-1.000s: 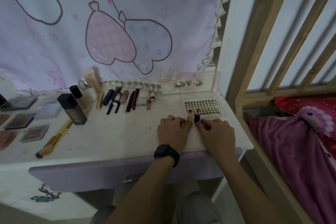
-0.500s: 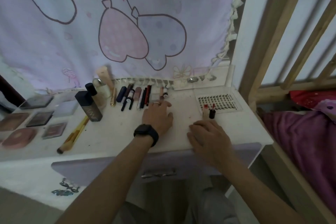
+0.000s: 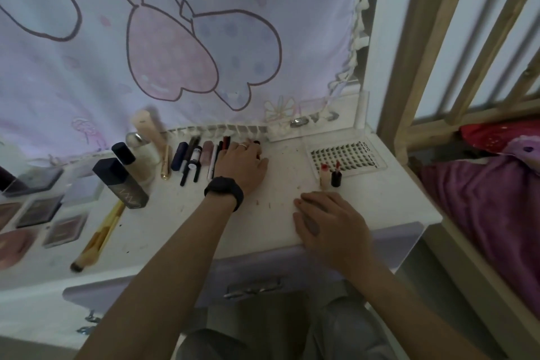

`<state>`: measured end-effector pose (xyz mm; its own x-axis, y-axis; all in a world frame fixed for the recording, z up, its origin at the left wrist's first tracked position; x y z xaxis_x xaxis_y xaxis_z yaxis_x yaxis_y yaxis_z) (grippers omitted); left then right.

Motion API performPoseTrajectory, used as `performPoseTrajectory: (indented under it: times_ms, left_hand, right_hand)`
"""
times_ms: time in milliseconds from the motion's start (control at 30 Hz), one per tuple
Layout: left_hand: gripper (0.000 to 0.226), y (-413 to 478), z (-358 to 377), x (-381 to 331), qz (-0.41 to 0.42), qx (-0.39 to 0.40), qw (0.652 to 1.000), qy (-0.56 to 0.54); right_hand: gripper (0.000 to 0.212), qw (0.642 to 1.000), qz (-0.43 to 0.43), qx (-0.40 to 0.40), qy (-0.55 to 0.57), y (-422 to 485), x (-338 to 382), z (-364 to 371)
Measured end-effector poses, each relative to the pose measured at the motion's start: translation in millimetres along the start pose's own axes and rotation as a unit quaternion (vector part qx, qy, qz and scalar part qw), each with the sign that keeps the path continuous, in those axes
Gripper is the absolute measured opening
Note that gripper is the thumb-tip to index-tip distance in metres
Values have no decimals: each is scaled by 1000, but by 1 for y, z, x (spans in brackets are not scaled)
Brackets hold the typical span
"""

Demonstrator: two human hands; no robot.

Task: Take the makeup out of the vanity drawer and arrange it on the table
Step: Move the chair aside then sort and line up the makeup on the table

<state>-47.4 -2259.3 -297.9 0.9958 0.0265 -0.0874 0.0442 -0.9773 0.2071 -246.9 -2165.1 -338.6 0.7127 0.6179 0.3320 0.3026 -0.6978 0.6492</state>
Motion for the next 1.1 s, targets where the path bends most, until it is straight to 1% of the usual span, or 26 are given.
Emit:
performPoseTrajectory:
  times_ms: [67,100,267,367,400,433,500,533,667,733,767,800,833,867,900,933,967,1000,1033,1067,1100]
  left_hand:
    - [27,-5,-5,-5,-11,-7,1000,6]
    - [27,-6,-6,-7,-17,-1,1000,9]
    - [51,-12,-9,-9,-67,39,996,34]
    - [64,-19,-11,-10,-50,69,995,57]
    - [65,-23,-13,-10,-49,78,994,59]
    - [60,-28,-14,-8,-55,83,994,51]
    - [39,-39,-17,-1,-74,86,993,21]
    - [35,-45,-18,3,-81,85,993,1]
    - [27,-74,-18,19,-87,71,992,-63]
    - [25,-89,-20,26,-90,40,988,-118]
    - [24,-95,-23,29,-99,14,981,-168]
    - [21,-103,-26,33,-116,-12,966,-231]
    - [18,-111,-27,36,-138,-29,942,-304]
    - [18,-118,-27,39,-164,-31,908,-385]
    - [22,-125,-26,39,-186,-22,866,-464]
    - [29,-130,-24,37,-198,-9,823,-533]
    - [40,-135,-26,35,-198,-1,789,-581]
    - [51,-138,-28,33,-187,0,768,-613]
    - [60,-141,-31,31,-171,-2,756,-632]
    - [64,-142,-33,30,-159,-6,750,-642]
    - [62,-143,-35,30,-151,-10,752,-642]
  right_hand:
    - [29,1000,3,-1,-1,-1,0,0]
    - [30,1000,3,2,-3,-1,0,0]
    - [28,1000,9,2,7,-2,-2,2]
    - [29,1000,12,6,4,-2,-2,1]
    - [29,1000,13,7,2,-2,-2,1]
    - [29,1000,15,7,1,-2,-3,1]
    - [28,1000,16,5,0,-1,-2,-1]
    - [28,1000,18,6,1,-1,-1,-2]
    - [23,1000,19,20,-5,0,2,-5]
    - [21,999,25,28,-7,1,3,-6]
    - [22,999,32,36,-8,1,2,-7]
    - [23,998,37,45,-10,1,3,-6]
    - [24,998,40,55,-12,1,4,-6]
    - [25,997,45,64,-13,1,5,-6]
    - [26,996,54,72,-11,2,5,-5]
    - [28,994,68,80,-9,3,3,-5]
    - [29,993,78,91,-7,4,3,-5]
    - [31,991,83,103,-8,4,3,-3]
    - [32,990,86,116,-11,4,4,-2]
    - [33,988,85,125,-12,4,4,-2]
    - [34,988,87,130,-10,4,4,-1]
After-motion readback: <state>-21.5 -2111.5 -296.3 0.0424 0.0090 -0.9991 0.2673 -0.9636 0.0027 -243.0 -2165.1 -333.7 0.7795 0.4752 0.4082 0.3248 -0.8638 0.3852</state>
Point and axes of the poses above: each hand's wrist, its own y-axis towards the middle knuckle, its own z-axis out of the palm, x = y × z, the point moved 7 cm from there along y, towards the middle knuckle, and after that the axes turned 1 degree about z, right-handed, at the moved point
